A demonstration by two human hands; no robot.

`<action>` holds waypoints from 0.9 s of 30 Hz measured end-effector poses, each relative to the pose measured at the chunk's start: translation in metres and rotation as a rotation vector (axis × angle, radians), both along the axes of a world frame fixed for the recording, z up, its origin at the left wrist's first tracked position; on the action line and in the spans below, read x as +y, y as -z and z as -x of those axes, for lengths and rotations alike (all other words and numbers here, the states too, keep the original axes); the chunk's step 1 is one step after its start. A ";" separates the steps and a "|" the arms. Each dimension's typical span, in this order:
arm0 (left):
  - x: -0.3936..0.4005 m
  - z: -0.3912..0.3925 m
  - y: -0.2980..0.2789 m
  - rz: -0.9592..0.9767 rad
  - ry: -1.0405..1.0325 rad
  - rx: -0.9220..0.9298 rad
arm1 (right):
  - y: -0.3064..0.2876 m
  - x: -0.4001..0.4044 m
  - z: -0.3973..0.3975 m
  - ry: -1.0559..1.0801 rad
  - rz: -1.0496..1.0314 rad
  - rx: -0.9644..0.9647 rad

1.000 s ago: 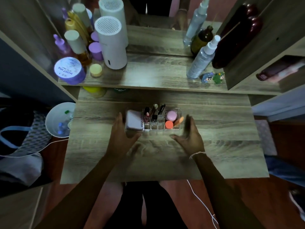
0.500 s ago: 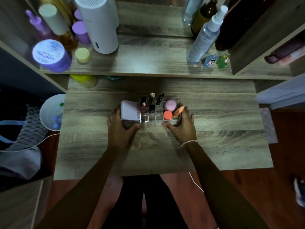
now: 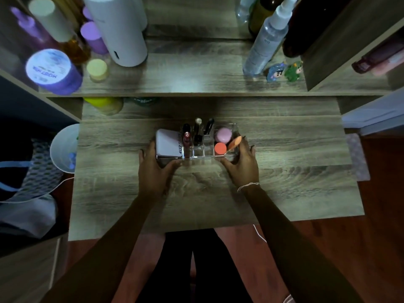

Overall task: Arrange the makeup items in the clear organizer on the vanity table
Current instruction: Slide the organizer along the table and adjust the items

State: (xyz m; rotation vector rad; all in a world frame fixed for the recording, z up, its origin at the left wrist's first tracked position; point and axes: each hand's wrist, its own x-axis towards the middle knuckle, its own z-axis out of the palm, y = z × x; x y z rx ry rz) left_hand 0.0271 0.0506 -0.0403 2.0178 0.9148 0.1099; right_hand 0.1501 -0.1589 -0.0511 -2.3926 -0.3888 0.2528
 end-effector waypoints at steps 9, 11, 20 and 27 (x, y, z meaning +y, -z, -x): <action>-0.003 -0.006 0.002 0.009 0.035 0.004 | -0.001 -0.007 -0.001 0.026 -0.037 -0.017; -0.005 -0.007 0.003 0.011 0.040 0.009 | -0.002 -0.010 -0.002 0.025 -0.043 -0.013; -0.024 -0.015 0.005 -0.025 0.034 0.015 | -0.001 -0.028 -0.010 0.029 -0.053 -0.026; -0.047 -0.025 0.005 -0.032 0.043 -0.016 | -0.003 -0.053 -0.021 0.014 -0.020 -0.003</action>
